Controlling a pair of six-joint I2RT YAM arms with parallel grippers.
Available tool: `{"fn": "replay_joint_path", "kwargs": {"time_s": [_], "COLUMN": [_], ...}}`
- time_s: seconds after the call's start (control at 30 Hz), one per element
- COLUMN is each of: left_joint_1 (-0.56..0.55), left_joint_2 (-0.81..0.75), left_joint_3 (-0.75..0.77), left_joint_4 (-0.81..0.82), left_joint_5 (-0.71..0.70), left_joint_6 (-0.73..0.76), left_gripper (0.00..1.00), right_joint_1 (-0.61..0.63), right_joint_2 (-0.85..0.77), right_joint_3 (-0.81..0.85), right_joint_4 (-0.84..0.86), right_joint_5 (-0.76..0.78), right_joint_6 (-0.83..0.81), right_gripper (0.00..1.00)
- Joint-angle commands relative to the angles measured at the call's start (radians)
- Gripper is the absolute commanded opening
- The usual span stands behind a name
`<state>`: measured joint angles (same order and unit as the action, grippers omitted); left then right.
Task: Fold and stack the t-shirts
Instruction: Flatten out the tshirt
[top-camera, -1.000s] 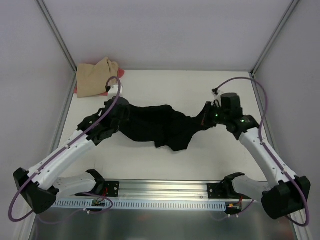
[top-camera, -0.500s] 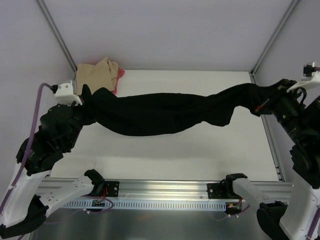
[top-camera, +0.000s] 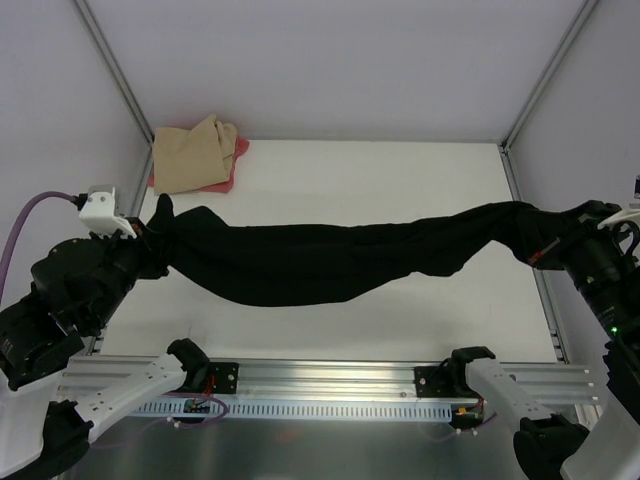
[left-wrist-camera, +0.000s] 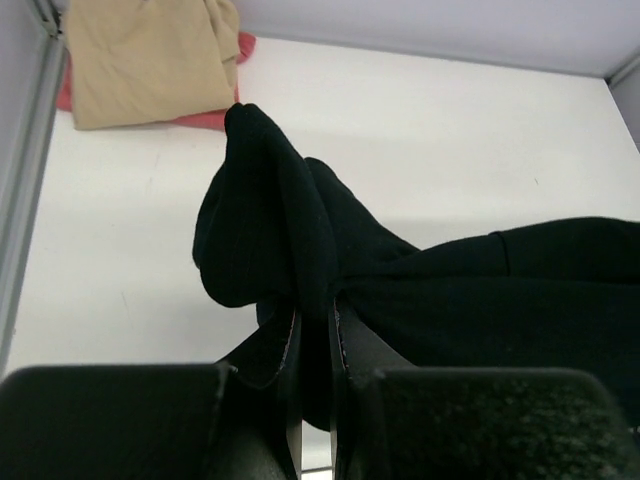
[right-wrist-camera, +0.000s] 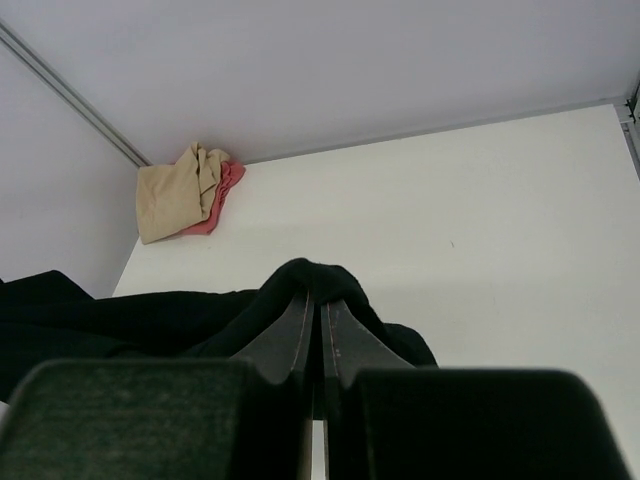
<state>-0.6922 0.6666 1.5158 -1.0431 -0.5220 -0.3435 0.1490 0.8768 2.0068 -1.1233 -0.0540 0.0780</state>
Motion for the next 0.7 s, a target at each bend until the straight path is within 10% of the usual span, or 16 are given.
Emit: {"fn": "replay_joint_path", "kwargs": {"time_s": [0.0, 0.67], "left_joint_1": [0.008, 0.160], "left_joint_2": [-0.009, 0.691], "left_joint_3": [-0.034, -0.220], "left_joint_4": [0.012, 0.617], "left_joint_5": [0.063, 0.286], "left_joint_6": [-0.012, 0.069], "left_gripper": [0.00, 0.00], "right_joint_1": [-0.008, -0.095], "right_joint_2": [-0.022, 0.202], "right_joint_3": [0.012, -0.508], "right_joint_4": [0.025, 0.433], "right_joint_5": [0.045, -0.046], "right_joint_6": [-0.001, -0.018], "right_gripper": [0.00, 0.01]}}
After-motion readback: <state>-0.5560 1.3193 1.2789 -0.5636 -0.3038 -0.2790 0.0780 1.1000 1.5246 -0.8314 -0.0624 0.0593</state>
